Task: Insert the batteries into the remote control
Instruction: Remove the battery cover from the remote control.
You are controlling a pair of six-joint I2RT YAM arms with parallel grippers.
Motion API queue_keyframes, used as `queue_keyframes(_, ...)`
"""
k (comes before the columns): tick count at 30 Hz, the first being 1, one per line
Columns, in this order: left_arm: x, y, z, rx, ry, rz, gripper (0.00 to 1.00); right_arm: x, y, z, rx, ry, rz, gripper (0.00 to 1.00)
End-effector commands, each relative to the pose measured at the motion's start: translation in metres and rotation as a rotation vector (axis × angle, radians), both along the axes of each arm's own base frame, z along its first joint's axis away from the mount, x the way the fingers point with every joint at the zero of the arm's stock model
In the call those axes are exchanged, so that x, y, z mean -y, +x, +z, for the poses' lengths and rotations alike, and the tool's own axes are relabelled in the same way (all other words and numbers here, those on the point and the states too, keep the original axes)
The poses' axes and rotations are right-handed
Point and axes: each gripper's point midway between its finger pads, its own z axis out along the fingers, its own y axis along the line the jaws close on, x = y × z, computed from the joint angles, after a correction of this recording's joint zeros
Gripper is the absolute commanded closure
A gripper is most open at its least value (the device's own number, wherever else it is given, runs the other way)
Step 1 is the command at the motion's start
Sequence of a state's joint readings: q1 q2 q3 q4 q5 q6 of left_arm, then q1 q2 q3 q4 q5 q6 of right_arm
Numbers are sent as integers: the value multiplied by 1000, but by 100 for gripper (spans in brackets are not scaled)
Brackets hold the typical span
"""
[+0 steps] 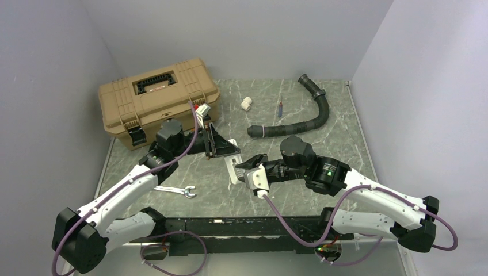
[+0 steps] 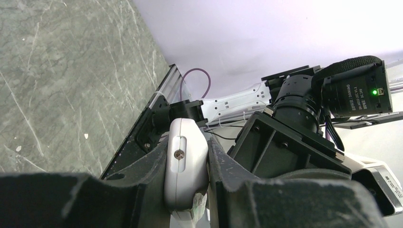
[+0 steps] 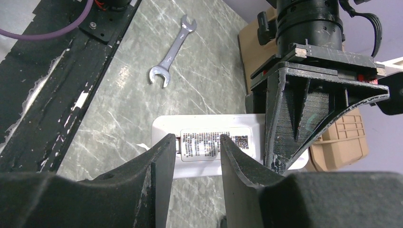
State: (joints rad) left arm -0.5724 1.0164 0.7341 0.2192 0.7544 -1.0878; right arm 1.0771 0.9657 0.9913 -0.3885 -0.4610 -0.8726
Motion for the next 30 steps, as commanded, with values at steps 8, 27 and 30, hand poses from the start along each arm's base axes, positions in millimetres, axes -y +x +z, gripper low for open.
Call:
queue_keyframes(8,2,-12,-2,7,-5,-71,100,-1,15,36,90,119,-61,60)
queue_keyframes(27,5,-10,1,-6,-32,-69,100,1,7,21,40,75,-33,58)
queue_keyframes(30,5,-10,-2,-16,-32,-71,100,2,6,19,34,69,-32,57)
